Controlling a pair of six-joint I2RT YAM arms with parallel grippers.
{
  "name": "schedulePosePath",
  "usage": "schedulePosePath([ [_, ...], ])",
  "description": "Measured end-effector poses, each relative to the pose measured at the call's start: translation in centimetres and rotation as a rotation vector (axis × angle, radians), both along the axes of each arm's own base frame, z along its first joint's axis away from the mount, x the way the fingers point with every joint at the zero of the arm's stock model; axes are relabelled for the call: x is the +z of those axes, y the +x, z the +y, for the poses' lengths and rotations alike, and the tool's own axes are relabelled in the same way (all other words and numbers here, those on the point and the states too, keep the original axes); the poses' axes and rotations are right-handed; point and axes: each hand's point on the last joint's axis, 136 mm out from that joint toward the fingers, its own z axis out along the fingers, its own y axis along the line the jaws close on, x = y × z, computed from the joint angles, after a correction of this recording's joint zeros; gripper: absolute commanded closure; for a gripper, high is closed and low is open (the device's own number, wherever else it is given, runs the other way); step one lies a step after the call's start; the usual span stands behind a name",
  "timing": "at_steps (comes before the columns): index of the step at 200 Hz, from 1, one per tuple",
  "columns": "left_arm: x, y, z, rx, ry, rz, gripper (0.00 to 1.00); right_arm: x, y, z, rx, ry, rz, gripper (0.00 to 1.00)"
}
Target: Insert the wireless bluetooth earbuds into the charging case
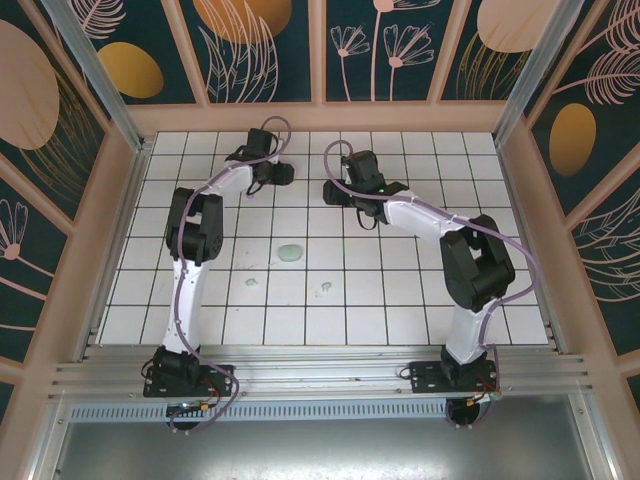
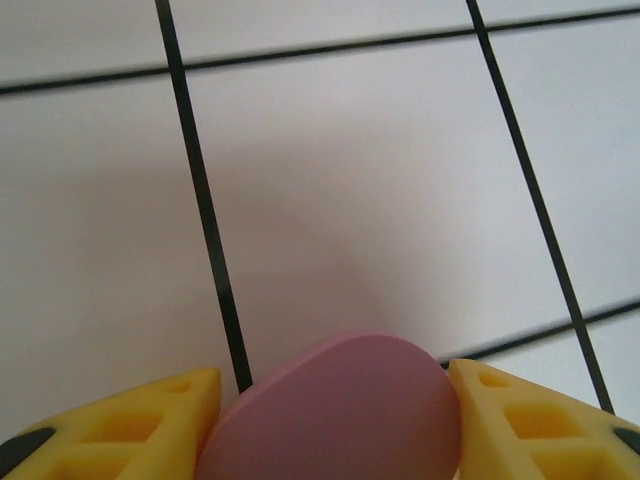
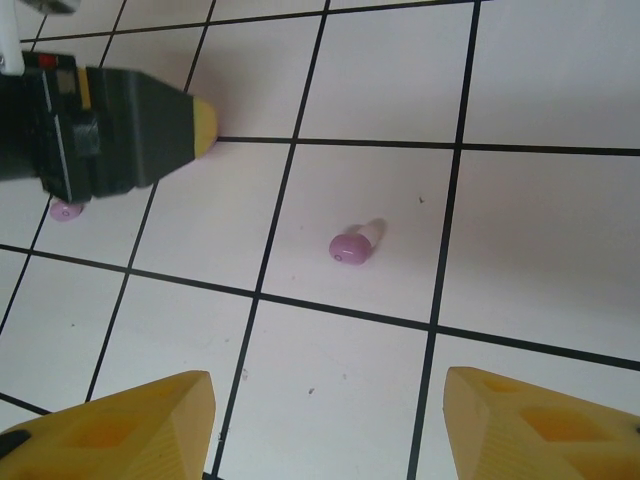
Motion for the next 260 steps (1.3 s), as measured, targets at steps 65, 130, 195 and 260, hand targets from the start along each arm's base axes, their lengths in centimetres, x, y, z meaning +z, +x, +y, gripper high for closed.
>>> schedulePosePath([
  [65,0.0,-8.9,0.5,0.101,-0.122,0.092,0.47,0.2,-0.8,-1.6,-0.027,0.037,0.01,0.37],
  [130,0.9,-13.7,-0.7,0.031,-0.106,0.092,0.25,0.7,-2.8,-1.7,-0.002,0.09,0.026,0.36],
  [195,5.0,-13.5,-0.1,-0.169,0.051,-0.086,0.22,1.8,-4.6,-2.3,0.016,0.117,0.013,0.36],
  [260,2.2,-14.7,0.9,-0.267,0.173,-0.034,0.24,1.5,-5.5,-4.2,-0.004,0.126,0.018,0.35],
])
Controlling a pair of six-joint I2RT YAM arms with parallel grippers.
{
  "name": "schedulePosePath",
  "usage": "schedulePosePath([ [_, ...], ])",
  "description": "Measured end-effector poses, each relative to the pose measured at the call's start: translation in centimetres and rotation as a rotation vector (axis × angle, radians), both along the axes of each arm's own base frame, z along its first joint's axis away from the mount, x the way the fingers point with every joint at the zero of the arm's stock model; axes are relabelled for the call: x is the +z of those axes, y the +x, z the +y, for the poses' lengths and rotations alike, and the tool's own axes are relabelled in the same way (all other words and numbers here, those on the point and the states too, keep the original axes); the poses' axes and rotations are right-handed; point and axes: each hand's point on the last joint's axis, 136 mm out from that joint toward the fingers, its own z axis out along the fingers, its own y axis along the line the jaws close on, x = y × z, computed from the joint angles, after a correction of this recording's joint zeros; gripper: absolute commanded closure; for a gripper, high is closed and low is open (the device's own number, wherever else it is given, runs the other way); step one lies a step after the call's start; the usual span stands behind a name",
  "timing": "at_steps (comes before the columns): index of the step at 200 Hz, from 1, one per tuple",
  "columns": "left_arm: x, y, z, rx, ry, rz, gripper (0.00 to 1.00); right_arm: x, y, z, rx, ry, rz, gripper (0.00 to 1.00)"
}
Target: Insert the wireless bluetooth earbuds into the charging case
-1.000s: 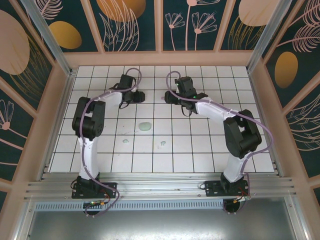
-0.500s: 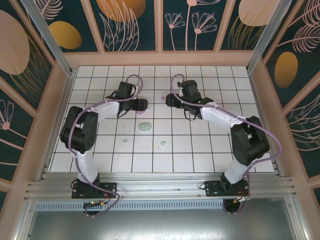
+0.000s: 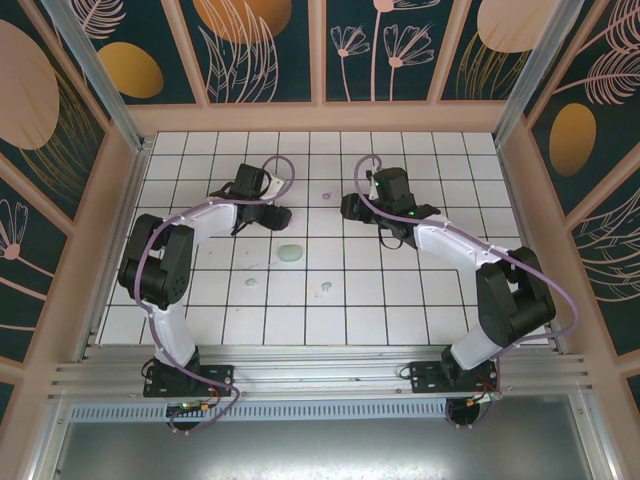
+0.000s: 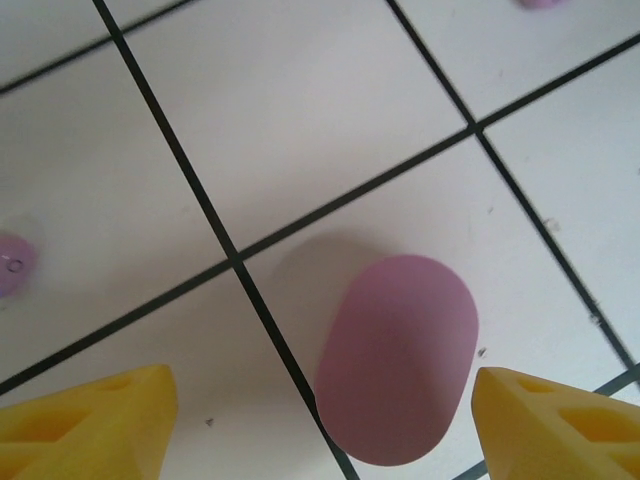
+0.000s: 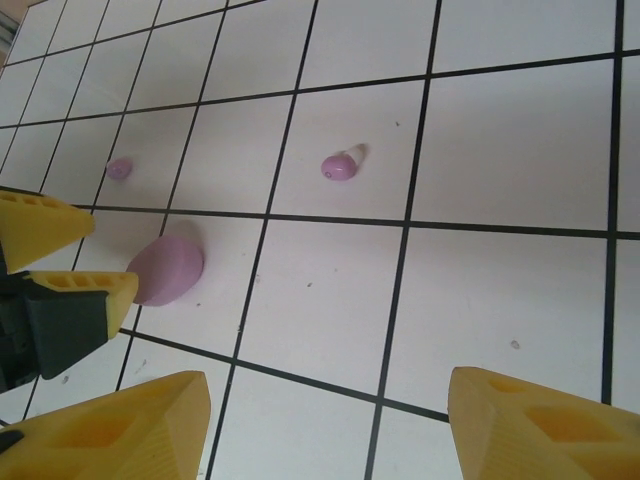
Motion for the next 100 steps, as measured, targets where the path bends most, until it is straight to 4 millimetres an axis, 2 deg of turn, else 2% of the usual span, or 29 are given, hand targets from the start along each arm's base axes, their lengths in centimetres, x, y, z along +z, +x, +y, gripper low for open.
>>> schedulePosePath([
  [24,-1.9,-0.7,-0.1,-0.017,0.021,0.05,0.24,-0.3,-0.1,-0.3,-0.001,0.008,0.011,0.35],
  [64,-3.5,-1.4,-0.5,-0.037,0.044,0.086,0.27,-0.5,-0.1,-0.5,-0.005,0.031,0.03,0.35],
  [100,-3.3,-1.1,-0.7,-0.042,0.043,0.078,0.32,-0.4,-0.2,-0.4,-0.002,0.04,0.032,0.35],
])
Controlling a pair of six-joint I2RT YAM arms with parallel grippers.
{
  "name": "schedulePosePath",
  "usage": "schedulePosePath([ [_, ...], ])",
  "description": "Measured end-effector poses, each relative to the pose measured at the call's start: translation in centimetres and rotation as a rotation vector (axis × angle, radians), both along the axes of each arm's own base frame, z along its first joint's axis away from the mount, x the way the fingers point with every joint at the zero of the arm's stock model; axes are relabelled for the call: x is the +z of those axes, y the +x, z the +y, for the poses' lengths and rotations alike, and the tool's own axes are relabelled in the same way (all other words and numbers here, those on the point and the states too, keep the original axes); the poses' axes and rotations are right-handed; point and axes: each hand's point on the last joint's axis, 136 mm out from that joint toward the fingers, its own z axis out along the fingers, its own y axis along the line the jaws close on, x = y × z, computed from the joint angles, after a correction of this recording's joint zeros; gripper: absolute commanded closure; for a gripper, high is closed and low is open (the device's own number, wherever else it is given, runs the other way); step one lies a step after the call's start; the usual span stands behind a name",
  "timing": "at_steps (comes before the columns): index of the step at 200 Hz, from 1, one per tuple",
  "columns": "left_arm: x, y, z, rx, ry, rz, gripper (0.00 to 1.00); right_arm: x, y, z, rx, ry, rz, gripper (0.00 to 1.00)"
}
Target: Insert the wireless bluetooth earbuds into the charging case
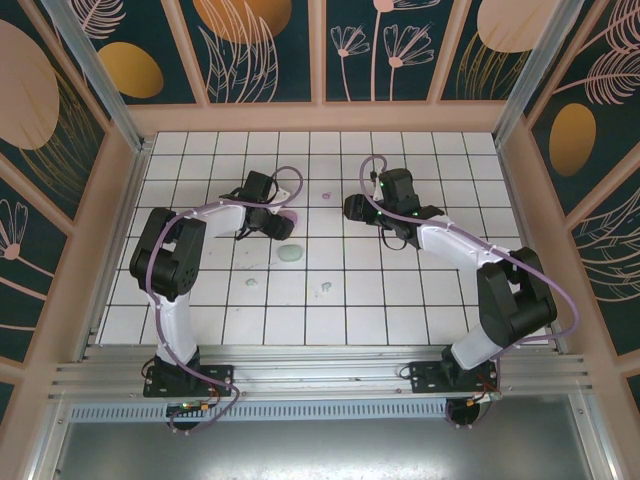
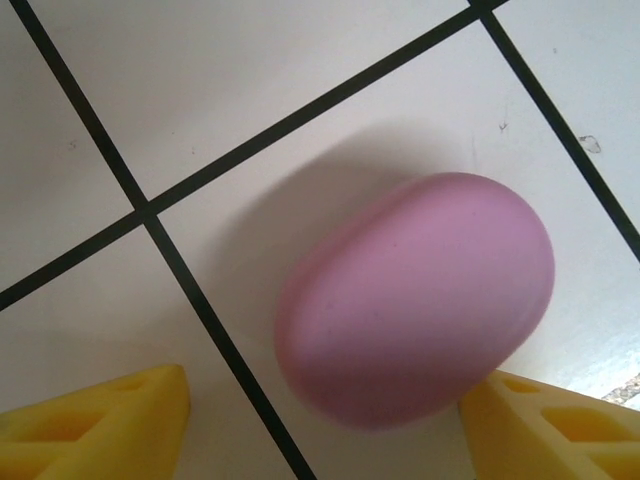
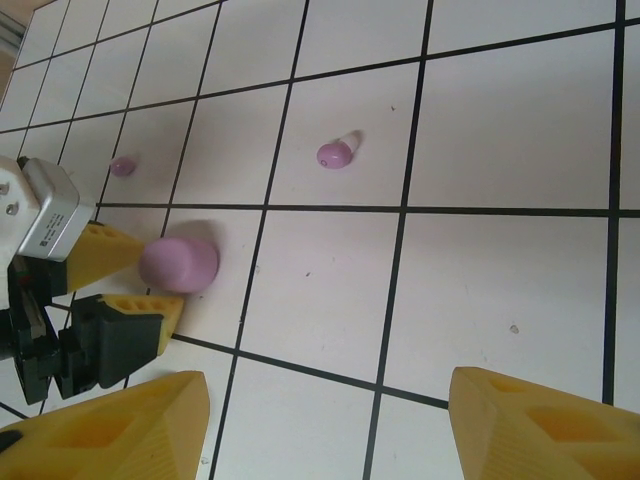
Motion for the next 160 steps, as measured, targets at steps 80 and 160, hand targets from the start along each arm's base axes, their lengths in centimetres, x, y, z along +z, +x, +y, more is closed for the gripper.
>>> schedulePosePath([
  [80,4.1,0.8,-1.2,-0.012,-0.075,-0.056,0.27,0.1,0.1,-0.3,-0.002,0.011,0.004,0.35],
  [160,11.8,10.7,2.6,0.368,-0.111,-0.196,0.45,0.1,0.1,-0.3,0.002,0.017,0.008,0.35],
])
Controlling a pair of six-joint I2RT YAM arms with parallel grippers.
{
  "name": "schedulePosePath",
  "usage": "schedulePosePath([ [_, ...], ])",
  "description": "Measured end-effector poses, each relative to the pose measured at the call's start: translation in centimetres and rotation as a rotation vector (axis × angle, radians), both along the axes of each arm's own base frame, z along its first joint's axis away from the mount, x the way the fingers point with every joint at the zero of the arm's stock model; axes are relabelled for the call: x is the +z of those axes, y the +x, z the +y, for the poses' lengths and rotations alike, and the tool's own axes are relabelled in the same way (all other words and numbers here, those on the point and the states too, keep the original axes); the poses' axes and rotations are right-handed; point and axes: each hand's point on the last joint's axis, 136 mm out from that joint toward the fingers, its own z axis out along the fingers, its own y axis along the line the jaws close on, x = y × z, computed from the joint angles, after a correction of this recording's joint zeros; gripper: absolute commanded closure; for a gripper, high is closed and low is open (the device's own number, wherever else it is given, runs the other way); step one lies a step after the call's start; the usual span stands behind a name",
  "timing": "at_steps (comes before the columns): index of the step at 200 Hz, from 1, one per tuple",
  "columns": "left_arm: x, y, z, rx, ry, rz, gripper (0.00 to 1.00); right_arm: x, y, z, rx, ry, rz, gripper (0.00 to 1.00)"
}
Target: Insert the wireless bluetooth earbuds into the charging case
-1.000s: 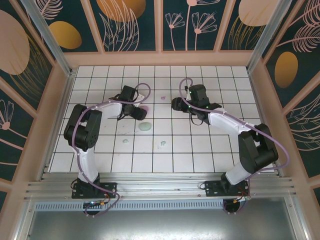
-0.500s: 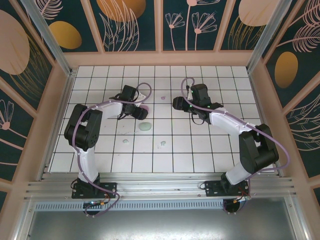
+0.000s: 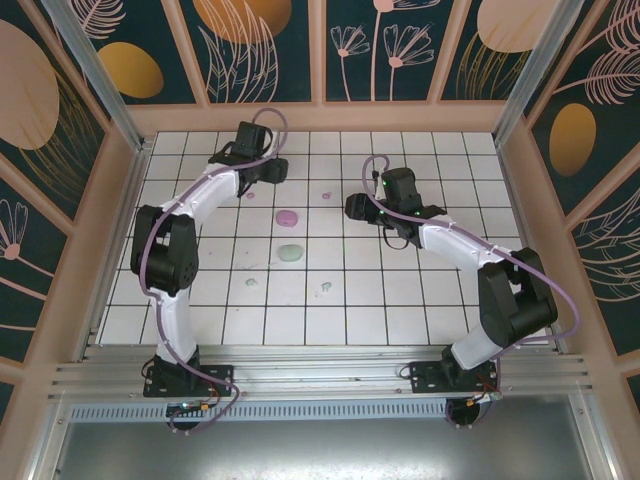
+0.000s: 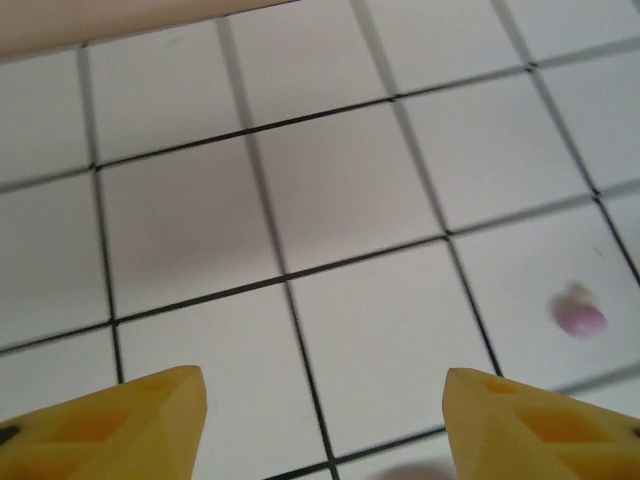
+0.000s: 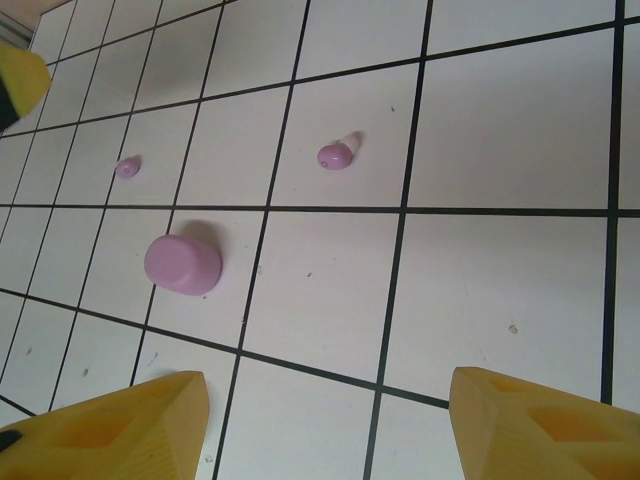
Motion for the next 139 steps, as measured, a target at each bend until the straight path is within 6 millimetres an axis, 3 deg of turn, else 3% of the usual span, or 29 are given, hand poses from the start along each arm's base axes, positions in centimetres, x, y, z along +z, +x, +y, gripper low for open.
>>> schedulePosePath([
  [28,-3.5,1.3,4.0,0.157,-0.014,0.102,0.51,-0.1,-0.1,0.2,0.013,0.01,0.009,0.35],
  [45,-5.7,1.4,5.3,0.203,-0.014,0.156,0.57,-0.6,-0.1,0.4,0.021,0.016,0.022,0.35],
  [76,-8.6,1.2,5.4,0.226,-0.008,0.224,0.65,-2.1,-0.1,0.7,0.027,0.008,0.06,0.35],
  [139,-10.9,1.2,5.5,0.228,0.003,0.255,0.73,-2.3,0.2,1.1,0.036,0.014,0.066,0.35],
])
